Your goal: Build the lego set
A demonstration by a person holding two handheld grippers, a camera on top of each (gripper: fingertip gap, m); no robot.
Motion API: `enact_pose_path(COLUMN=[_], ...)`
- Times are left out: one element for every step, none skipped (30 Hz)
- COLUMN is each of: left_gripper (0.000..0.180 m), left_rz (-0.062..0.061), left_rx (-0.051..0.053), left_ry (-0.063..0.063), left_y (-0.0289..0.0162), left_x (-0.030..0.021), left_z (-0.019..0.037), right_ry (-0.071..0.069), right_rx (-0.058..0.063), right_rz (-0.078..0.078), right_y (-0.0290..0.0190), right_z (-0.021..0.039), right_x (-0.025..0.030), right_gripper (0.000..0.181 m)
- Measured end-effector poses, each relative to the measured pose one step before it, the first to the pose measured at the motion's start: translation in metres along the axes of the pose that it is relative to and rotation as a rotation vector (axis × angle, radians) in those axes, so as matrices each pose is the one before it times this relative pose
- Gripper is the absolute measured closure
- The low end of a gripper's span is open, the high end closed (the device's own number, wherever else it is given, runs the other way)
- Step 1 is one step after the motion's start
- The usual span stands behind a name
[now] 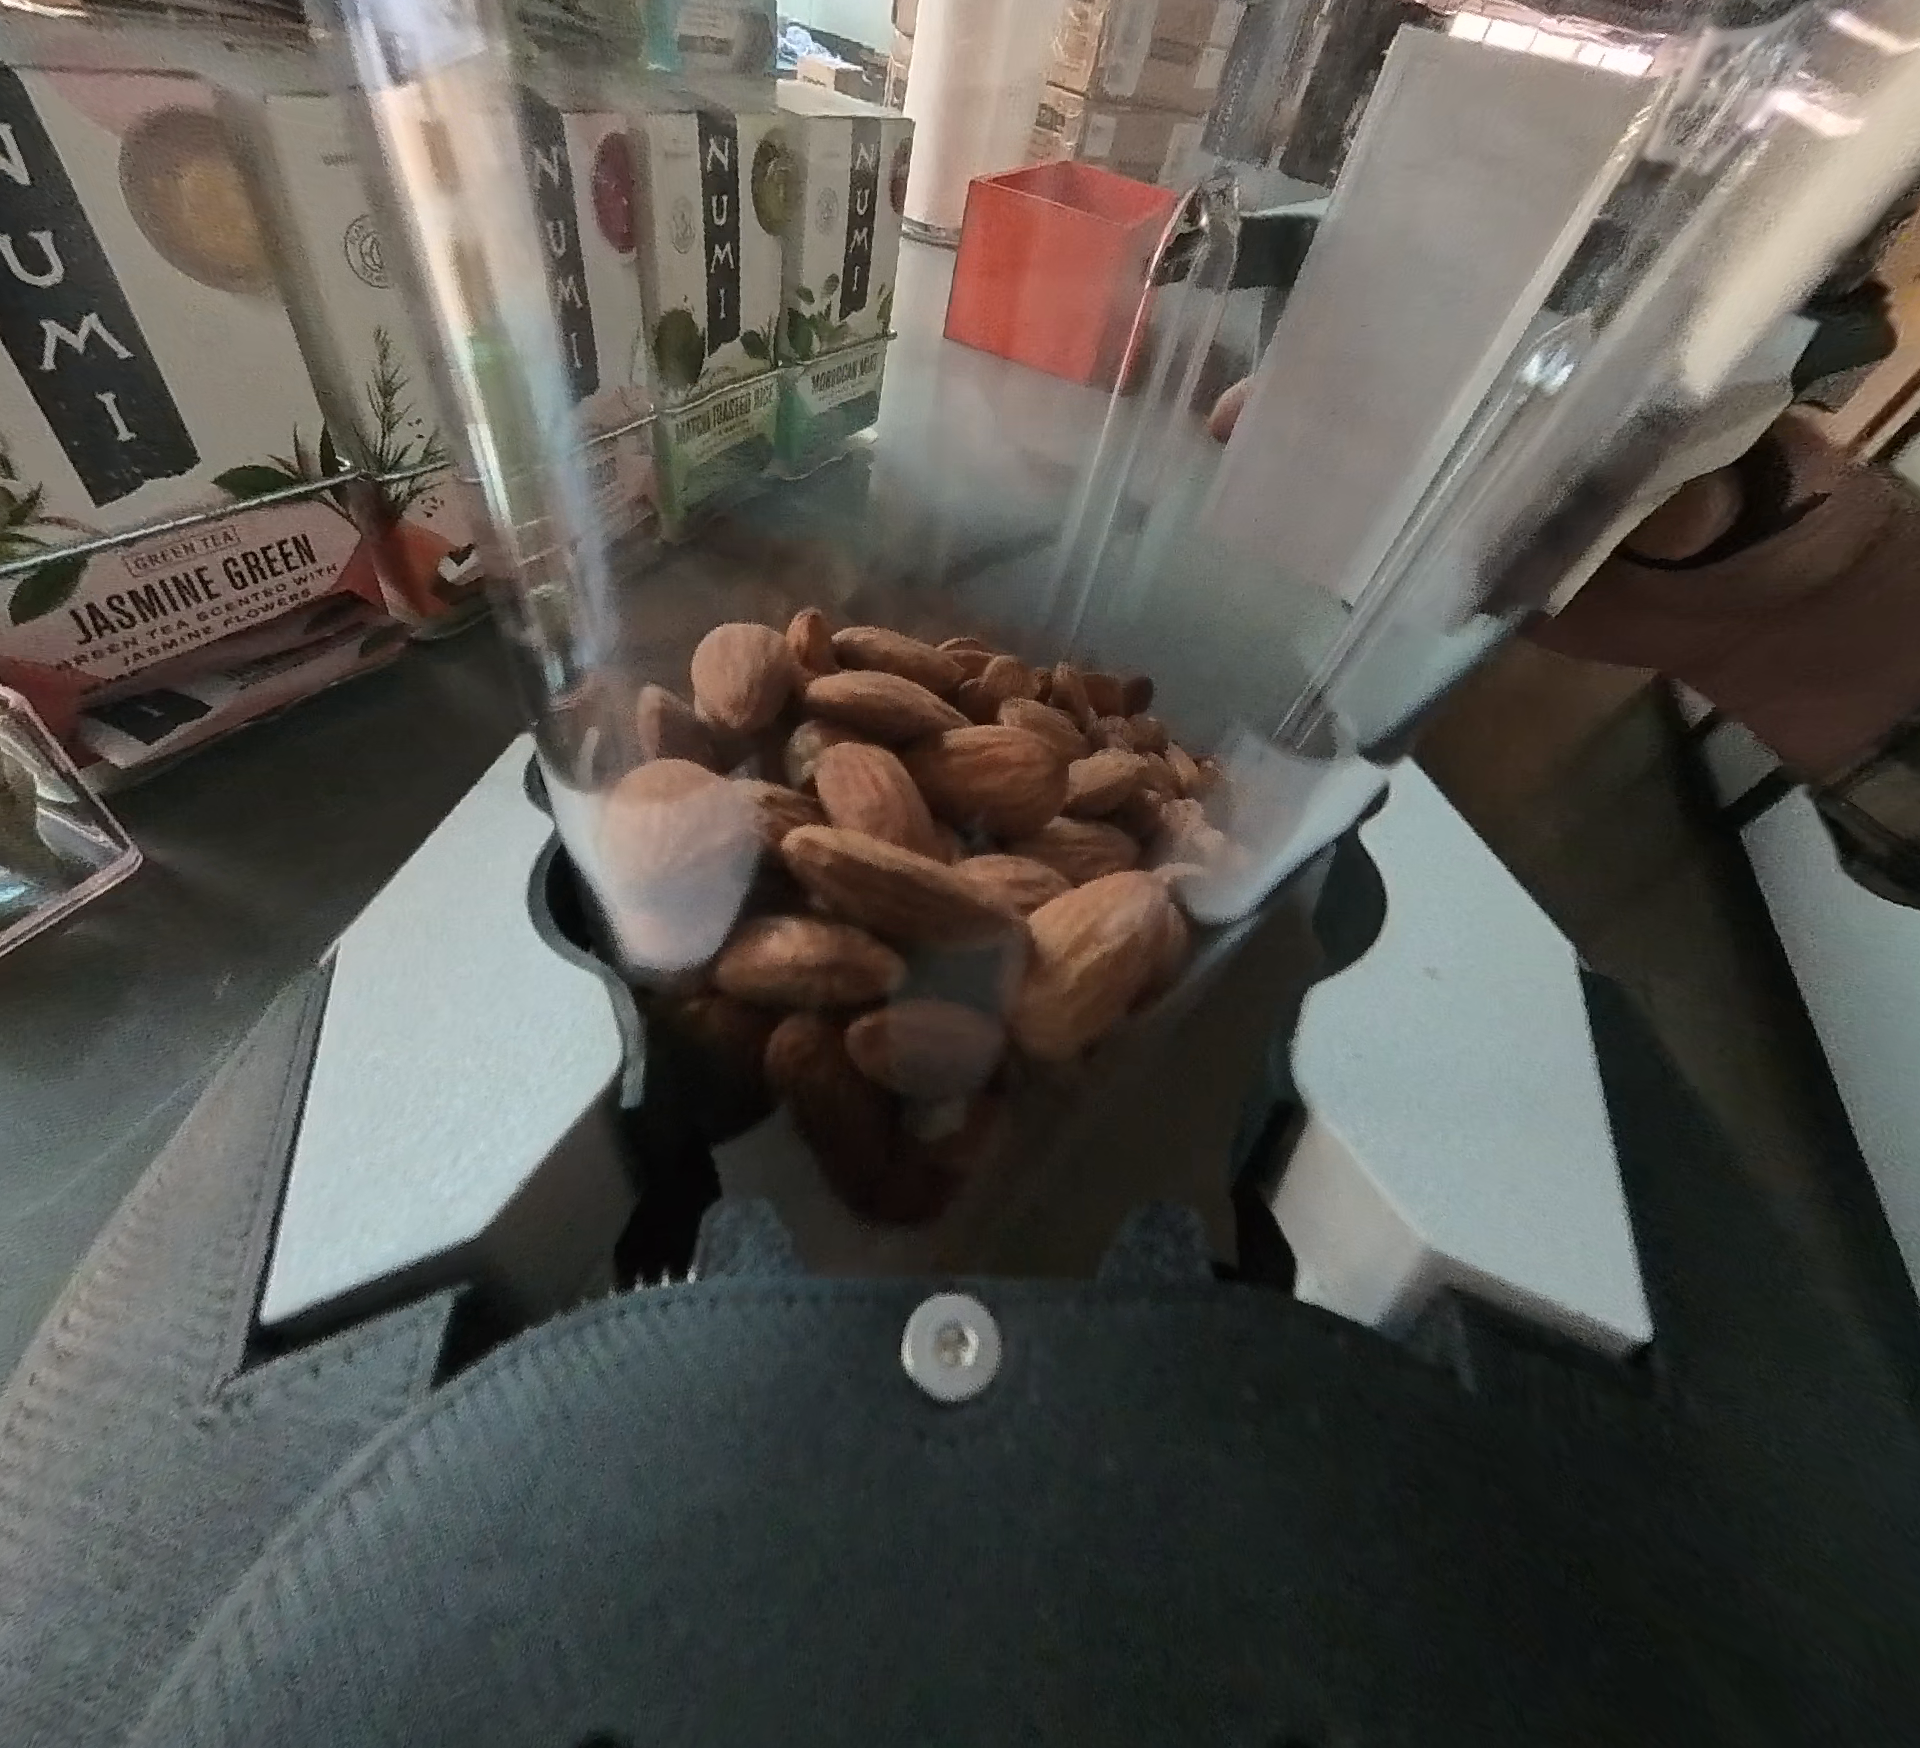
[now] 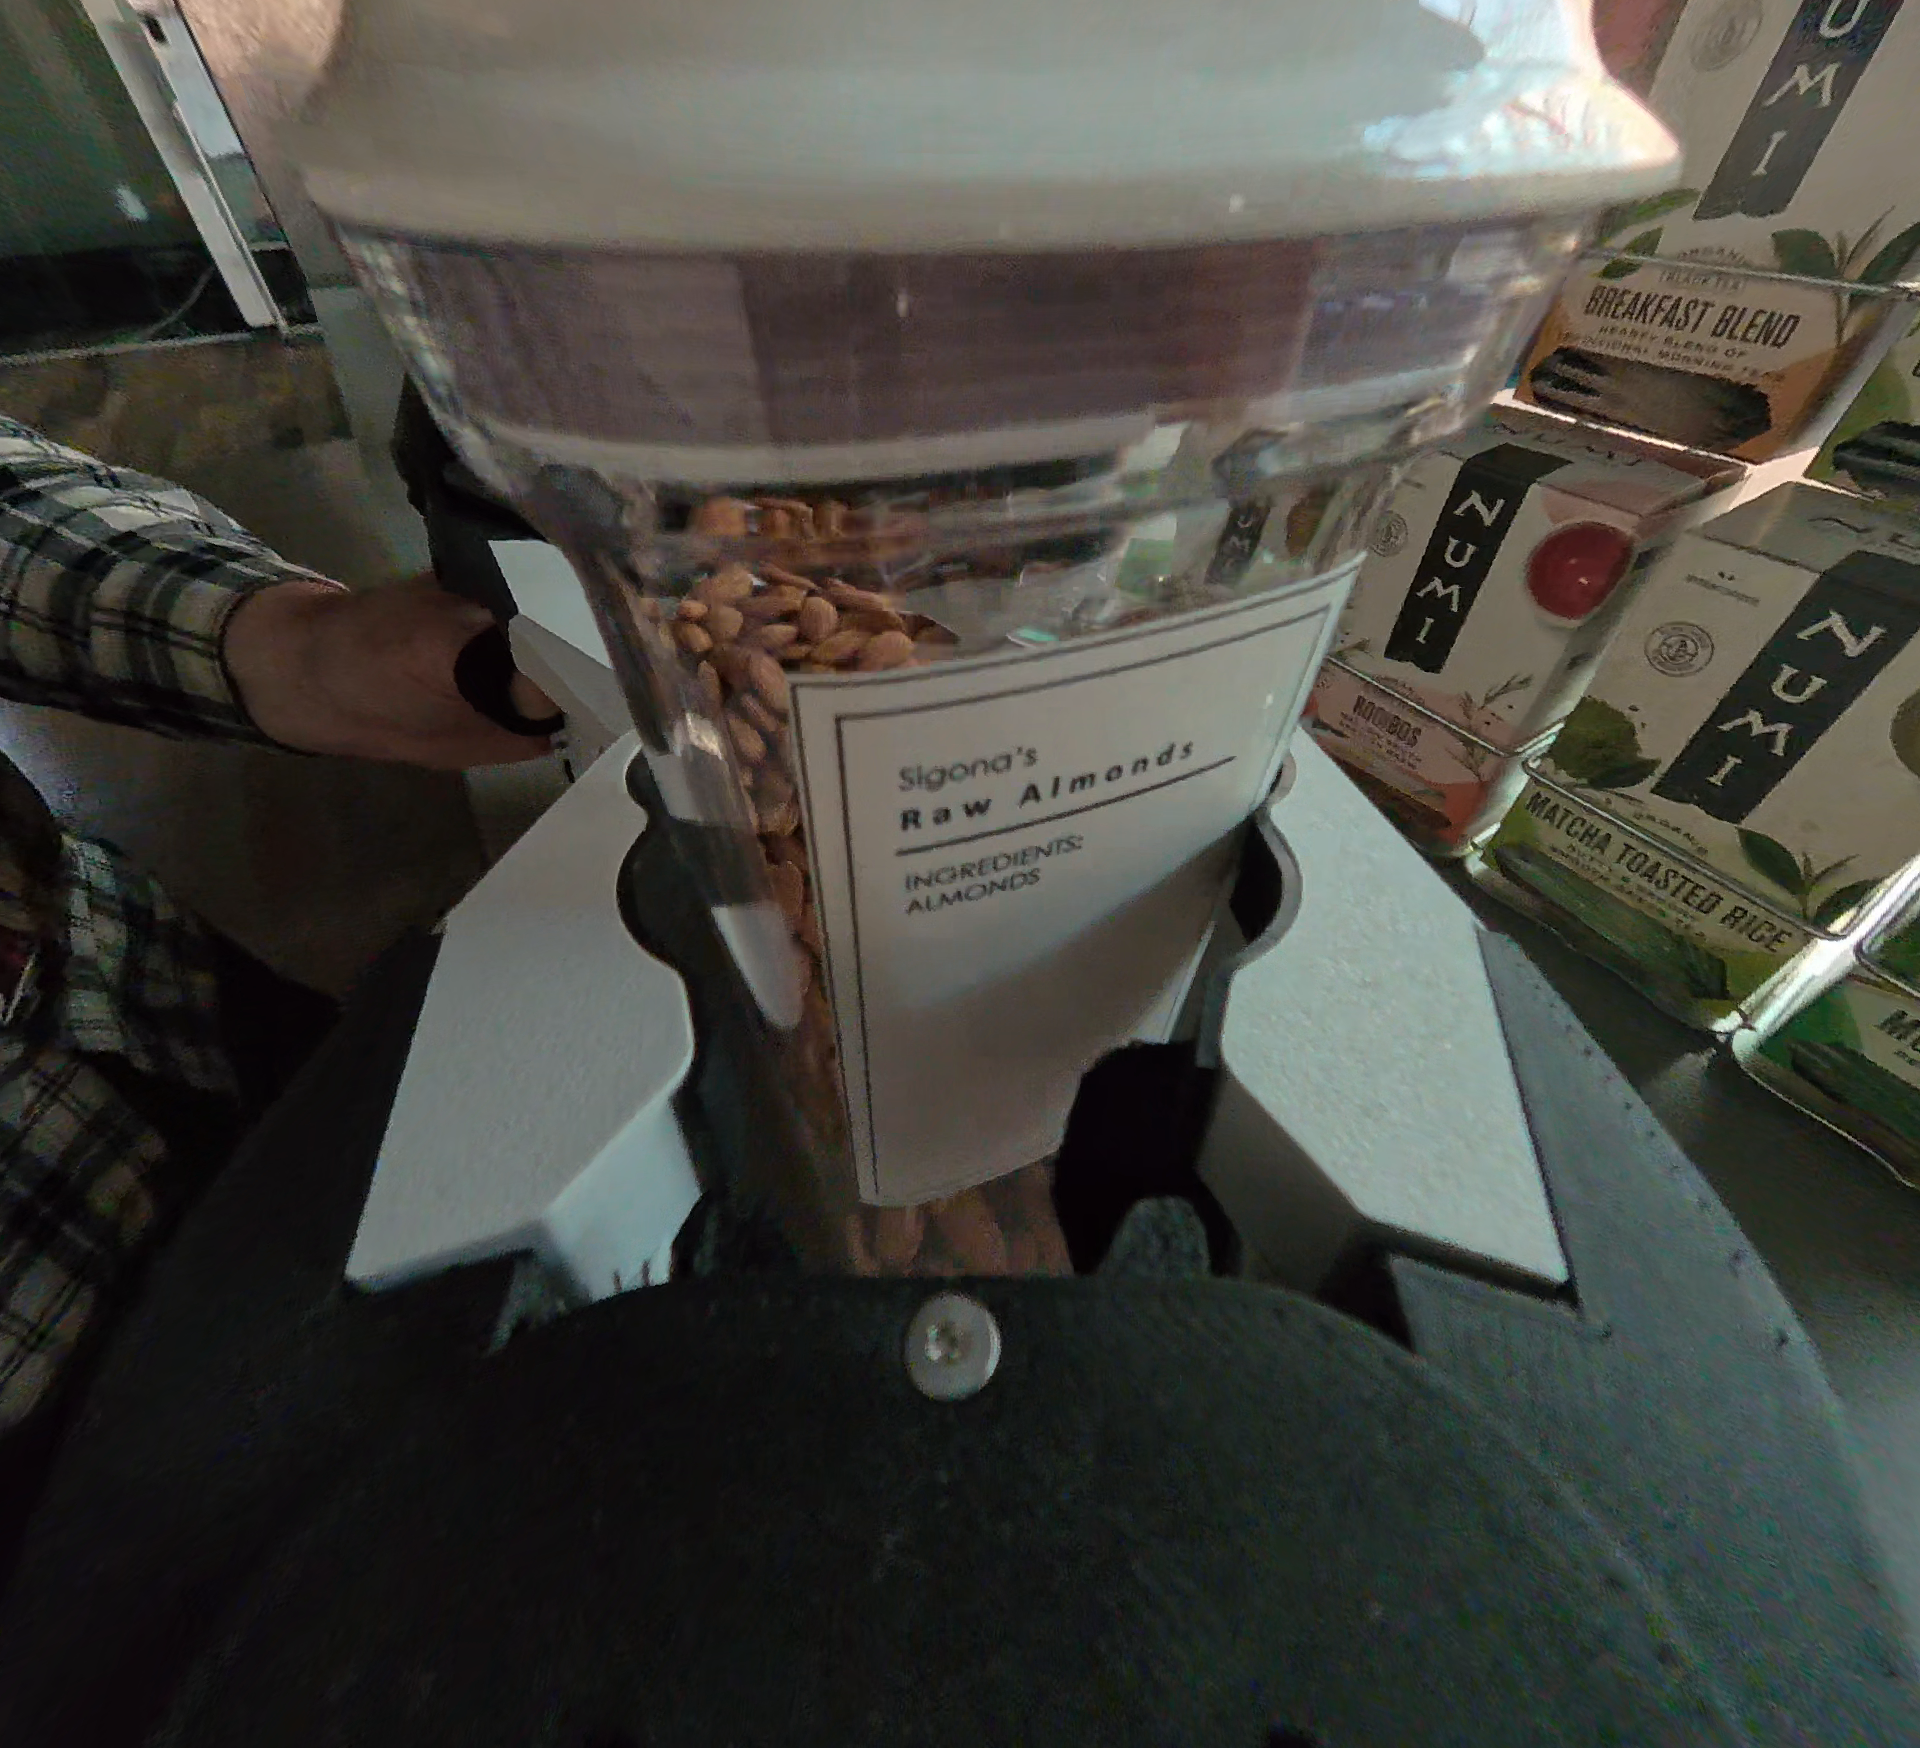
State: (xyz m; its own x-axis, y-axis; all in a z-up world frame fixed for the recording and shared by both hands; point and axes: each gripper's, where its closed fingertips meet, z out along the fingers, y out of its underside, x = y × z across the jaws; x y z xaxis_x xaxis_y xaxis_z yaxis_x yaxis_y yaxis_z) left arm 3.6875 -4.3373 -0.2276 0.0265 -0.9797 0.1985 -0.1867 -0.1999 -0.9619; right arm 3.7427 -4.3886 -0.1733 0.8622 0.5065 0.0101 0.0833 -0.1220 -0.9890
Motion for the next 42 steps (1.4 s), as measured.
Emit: enact_pose_path(left_gripper=[0.042, 0.043, 0.047, 0.051, 0.055, 0.059, 0.059, 0.059, 0.058, 0.058, 0.058, 0.057, 0.057, 0.057, 0.057, 0.058, 0.059, 0.059, 0.060, 0.062, 0.064, 0.066, 0.071, 0.080, 0.083, 0.088, 0.087, 0.087, 0.087, 0.090, 0.092, 0.095, 0.098, 0.100, 0.100, 0.103, 0.105, 0.104, 0.103, 0.102, 0.101, 0.101], left_rz=[-0.0014, 0.0009, -0.0005, 0.0000, 0.0083, 0.0189, 0.0249, 0.0255, 0.0248, 0.0315, 0.0440, 0.0574, 0.0748, 0.0750, 0.0772, 0.0915, 0.0960, 0.0899, 0.0822, 0.0728, 0.0604, 0.0541, 0.0496, 0.0357, 0.0169, 0.0195, 0.0213, 0.0102, 0.0041, 0.0079, 0.0039, -0.0017, -0.0015, 0.0099, -0.0010, 0.0084, 0.0017, 0.0083, -0.0018, 0.0016, -0.0006, -0.0053], left_rx=[-0.0016, -0.0022, 0.0062, 0.0157, 0.0140, 0.0103, 0.0067, 0.0098, 0.0120, 0.0133, 0.0128, 0.0149, 0.0148, 0.0126, 0.0067, -0.0035, -0.0161, -0.0138, -0.0174, -0.0372, -0.0629, -0.0669, -0.0557, -0.0541, -0.0530, -0.0473, -0.0236, -0.0099, -0.0107, -0.0118, -0.0116, -0.0172, -0.0188, -0.0066, -0.0030, -0.0241, -0.0208, -0.0064, -0.0027, -0.0042, -0.0024, 0.0036], left_ry=[0.0074, 0.0057, 0.0015, 0.0021, 0.0025, 0.0003, -0.0074, -0.0017, -0.0010, -0.0064, -0.0101, -0.0046, -0.0121, -0.0043, 0.0105, 0.0177, 0.0201, 0.0286, 0.0246, 0.0413, 0.0534, 0.0323, 0.0261, 0.0621, 0.0420, 0.0221, 0.0044, 0.0056, 0.0045, -0.0024, 0.0017, 0.0098, 0.0109, -0.0117, -0.0132, -0.0011, -0.0006, -0.0103, -0.0038, -0.0025, -0.0012, 0.0014], left_y=[0.00035, 0.00018, -0.00230, -0.00384, -0.00420, -0.00530, -0.00560, -0.00788, -0.00893, -0.01068, -0.01231, -0.01475, -0.01633, -0.01744, -0.01796, -0.01710, -0.01489, -0.01431, -0.01085, -0.00564, 0.00119, 0.00455, 0.00553, 0.00696, 0.00695, 0.00641, 0.00301, 0.00061, 0.00095, 0.00137, 0.00178, 0.00327, 0.00432, 0.00326, 0.00165, 0.00362, 0.00241, -0.00039, -0.00071, -0.00022, -0.00029, -0.00047], left_x=[0.00060, 0.00069, 0.00084, 0.00128, 0.00140, 0.00086, 0.00114, 0.00161, 0.00186, 0.00029, -0.00082, -0.00117, -0.00294, -0.00312, -0.00167, -0.00036, -0.00055, -0.00007, -0.00100, 0.00059, 0.00241, 0.00023, 0.00075, 0.00722, 0.00519, 0.00328, 0.00154, 0.00113, 0.00037, -0.00052, 0.00051, 0.00211, 0.00324, 0.00174, 0.00210, 0.00281, 0.00286, 0.00133, 0.00100, 0.00026, 0.00013, -0.00032], left_z=[-0.00130, -0.00171, -0.00331, -0.00453, -0.00511, -0.00557, -0.00589, -0.00661, -0.00709, -0.00768, -0.00789, -0.00821, -0.00788, -0.00649, -0.00455, -0.00305, -0.00129, 0.00034, -0.00064, 0.00157, 0.00289, 0.00332, 0.00294, 0.00322, 0.00355, 0.00318, 0.00198, 0.00160, 0.00012, 0.00097, 0.00130, 0.00217, 0.00262, 0.00261, 0.00148, 0.00303, 0.00224, 0.00106, 0.00117, 0.00108, 0.00117, 0.00079], right_ry=[0.0098, 0.0111, 0.0177, 0.0260, 0.0277, 0.0213, 0.0219, 0.0276, 0.0287, 0.0251, 0.0179, 0.0121, 0.0083, 0.0054, 0.0045, 0.0044, 0.0026, 0.0006, -0.0008, 0.0050, 0.0047, 0.0021, 0.0005, -0.0002, 0.0014, 0.0018, 0.0010, 0.0002, -0.0001, -0.0003, 0.0003, -0.0001, 0.0005, -0.0001, -0.0021, -0.0009, 0.0009, -0.0011, -0.0014, -0.0020, -0.0022, -0.0019], right_rx=[-0.0164, -0.0106, -0.0134, -0.0166, -0.0090, 0.0079, 0.0125, -0.0015, -0.0105, -0.0092, -0.0039, -0.0061, -0.0046, 0.0054, 0.0080, 0.0022, 0.0006, 0.0035, -0.0008, -0.0104, -0.0071, -0.0023, -0.0006, -0.0015, -0.0029, -0.0030, -0.0025, -0.0021, -0.0018, -0.0015, -0.0023, -0.0031, -0.0029, -0.0014, -0.0006, -0.0015, -0.0030, -0.0052, -0.0079, -0.0074, -0.0054, -0.0046], right_rz=[-0.0005, -0.0001, -0.0009, -0.0046, -0.0068, -0.0025, 0.0008, -0.0082, -0.0227, -0.0222, -0.0114, -0.0036, -0.0055, -0.0084, -0.0032, -0.0019, -0.0093, -0.0102, -0.0043, -0.0017, -0.0054, 0.0005, 0.0047, 0.0028, -0.0002, -0.0007, -0.0006, -0.0008, -0.0003, -0.0002, 0.0001, -0.0003, -0.0012, 0.0011, 0.0033, 0.0009, -0.0001, 0.0009, -0.0005, -0.0003, 0.0025, 0.0041], right_y=[0.00035, 0.00032, 0.00024, 0.00008, -0.00086, -0.00331, -0.00467, -0.00400, -0.00397, -0.00489, -0.00498, -0.00383, -0.00317, -0.00393, -0.00436, -0.00310, -0.00257, -0.00286, -0.00169, 0.00039, 0.00051, 0.00010, 0.00029, -0.00014, -0.00005, 0.00010, 0.00004, 0.00009, 0.00009, -0.00007, -0.00022, 0.00008, 0.00027, -0.00006, -0.00017, 0.00013, 0.00009, 0.00027, 0.00032, 0.00000, -0.00044, 0.00013], right_z=[-0.00054, -0.00068, -0.00121, -0.00223, -0.00340, -0.00502, -0.00636, -0.00692, -0.00709, -0.00729, -0.00648, -0.00561, -0.00475, -0.00386, -0.00356, -0.00199, -0.00098, -0.00024, 0.00045, 0.00084, 0.00019, -0.00007, -0.00028, -0.00019, -0.00018, -0.00021, -0.00018, -0.00034, -0.00043, -0.00034, -0.00080, -0.00057, -0.00011, -0.00012, -0.00017, -0.00002, -0.00031, -0.00038, -0.00020, -0.00001, 0.00019, 0.00055], right_x=[-0.00013, -0.00070, -0.00041, 0.00018, 0.00060, 0.00017, 0.00075, 0.00081, 0.00023, -0.00004, -0.00006, -0.00025, -0.00062, -0.00115, -0.00092, -0.00058, -0.00145, -0.00196, -0.00169, -0.00042, -0.00015, -0.00020, -0.00005, -0.00047, -0.00051, -0.00025, -0.00037, -0.00012, -0.00013, -0.00012, -0.00030, -0.00009, 0.00010, 0.00019, 0.00014, 0.00059, 0.00104, 0.00064, 0.00065, 0.00055, 0.00069, 0.00083], right_gripper=[0.074, 0.072, 0.072, 0.072, 0.073, 0.073, 0.074, 0.075, 0.076, 0.078, 0.078, 0.079, 0.080, 0.080, 0.080, 0.081, 0.081, 0.082, 0.083, 0.082, 0.082, 0.082, 0.083, 0.083, 0.083, 0.083, 0.083, 0.084, 0.084, 0.085, 0.086, 0.086, 0.087, 0.088, 0.089, 0.090, 0.092, 0.093, 0.094, 0.095, 0.096, 0.096])
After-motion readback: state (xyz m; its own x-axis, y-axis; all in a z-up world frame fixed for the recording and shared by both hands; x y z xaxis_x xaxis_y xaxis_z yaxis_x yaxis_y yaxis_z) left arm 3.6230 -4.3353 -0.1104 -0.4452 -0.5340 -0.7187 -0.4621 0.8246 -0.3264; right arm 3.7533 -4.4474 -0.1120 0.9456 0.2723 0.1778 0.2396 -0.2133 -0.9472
